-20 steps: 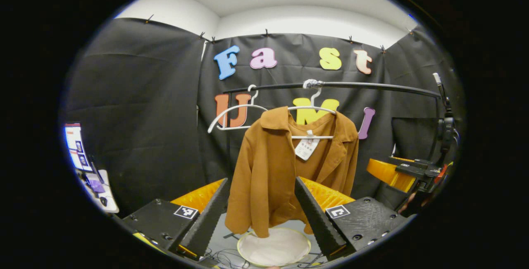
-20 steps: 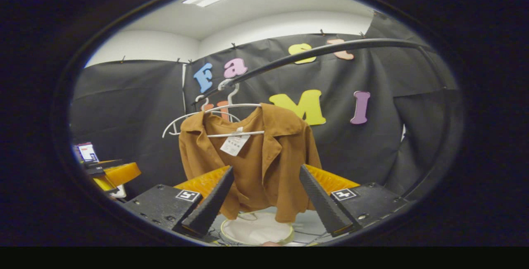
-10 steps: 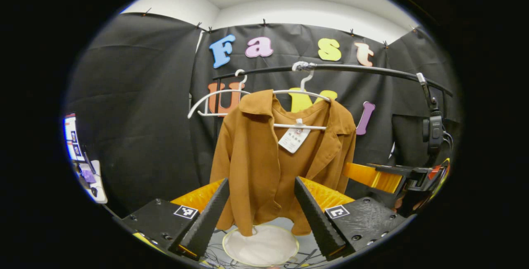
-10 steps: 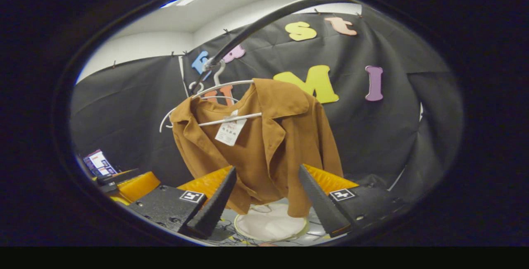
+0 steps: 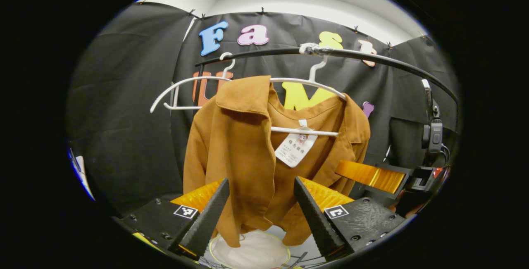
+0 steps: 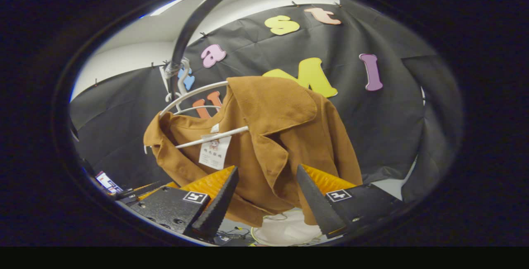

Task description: Grasp the clothes on the hanger with both hands and then place them into the laundry hamper below.

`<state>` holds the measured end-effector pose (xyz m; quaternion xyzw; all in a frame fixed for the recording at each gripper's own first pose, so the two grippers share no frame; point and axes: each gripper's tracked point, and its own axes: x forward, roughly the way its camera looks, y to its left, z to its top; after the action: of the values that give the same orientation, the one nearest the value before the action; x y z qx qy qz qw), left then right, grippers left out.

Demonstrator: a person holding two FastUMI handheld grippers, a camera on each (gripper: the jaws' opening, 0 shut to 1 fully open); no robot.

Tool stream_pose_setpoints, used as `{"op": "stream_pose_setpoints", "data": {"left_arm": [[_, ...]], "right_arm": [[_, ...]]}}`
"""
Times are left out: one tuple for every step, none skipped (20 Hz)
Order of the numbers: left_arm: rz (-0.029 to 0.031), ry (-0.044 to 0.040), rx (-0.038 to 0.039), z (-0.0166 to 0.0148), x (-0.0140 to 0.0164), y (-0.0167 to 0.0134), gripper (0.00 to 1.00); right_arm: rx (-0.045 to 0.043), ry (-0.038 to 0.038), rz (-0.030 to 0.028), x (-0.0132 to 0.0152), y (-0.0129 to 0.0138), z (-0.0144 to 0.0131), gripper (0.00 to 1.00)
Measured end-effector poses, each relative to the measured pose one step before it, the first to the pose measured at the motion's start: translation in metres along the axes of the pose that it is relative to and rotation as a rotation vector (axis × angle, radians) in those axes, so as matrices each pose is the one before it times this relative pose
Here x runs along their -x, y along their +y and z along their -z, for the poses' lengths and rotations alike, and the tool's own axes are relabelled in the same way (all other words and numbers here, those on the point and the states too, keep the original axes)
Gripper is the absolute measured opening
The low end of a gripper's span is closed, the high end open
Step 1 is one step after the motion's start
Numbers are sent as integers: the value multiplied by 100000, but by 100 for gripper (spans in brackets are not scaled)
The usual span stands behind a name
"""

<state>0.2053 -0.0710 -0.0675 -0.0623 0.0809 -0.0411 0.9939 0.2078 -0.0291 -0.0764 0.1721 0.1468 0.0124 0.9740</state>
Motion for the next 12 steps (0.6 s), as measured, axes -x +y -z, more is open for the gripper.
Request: {"op": "stream_pose_setpoints", "data": {"left_arm": [[916, 290, 879, -100, -960, 38, 100], [937, 184, 844, -72, -1159, 59, 100], [671, 678, 956, 125, -888, 90, 100], [746, 580, 937, 113, -865, 0, 100], [-457, 916, 809, 68, -695, 261, 100], [-549, 205, 1089, 61, -771, 316, 95], [-2276, -330, 1279, -92, -569, 614, 100], [-938, -1295, 1755, -220, -610, 335, 95], [-852, -563, 1443, -253, -422, 304, 94], [-211, -657, 1051, -188, -390, 164, 87], [-677, -746, 912, -276, -199, 232, 93], [-311, -823, 1149, -282, -310, 192, 100]], "right_arm": [[-1055, -698, 1642, -709, -337, -86, 85], [-1810, -1275, 1510, -599, -325, -374, 84], [-2138, -756, 727, -370, -187, -146, 88], [-2332, -336, -39, -643, -17, -158, 83], [-1784, 0, -613, -515, 140, 66, 86], [-1035, 32, -448, -631, 45, 29, 81], [-635, -191, 141, -363, 16, -134, 84], [-472, -523, 310, -415, -5, -197, 80], [-543, -992, 609, -308, 68, -48, 79], [-321, -257, 858, -500, -8, -108, 79], [-137, -131, 180, -327, 225, 50, 82], [-18, 128, 51, -341, 243, -39, 81]]}}
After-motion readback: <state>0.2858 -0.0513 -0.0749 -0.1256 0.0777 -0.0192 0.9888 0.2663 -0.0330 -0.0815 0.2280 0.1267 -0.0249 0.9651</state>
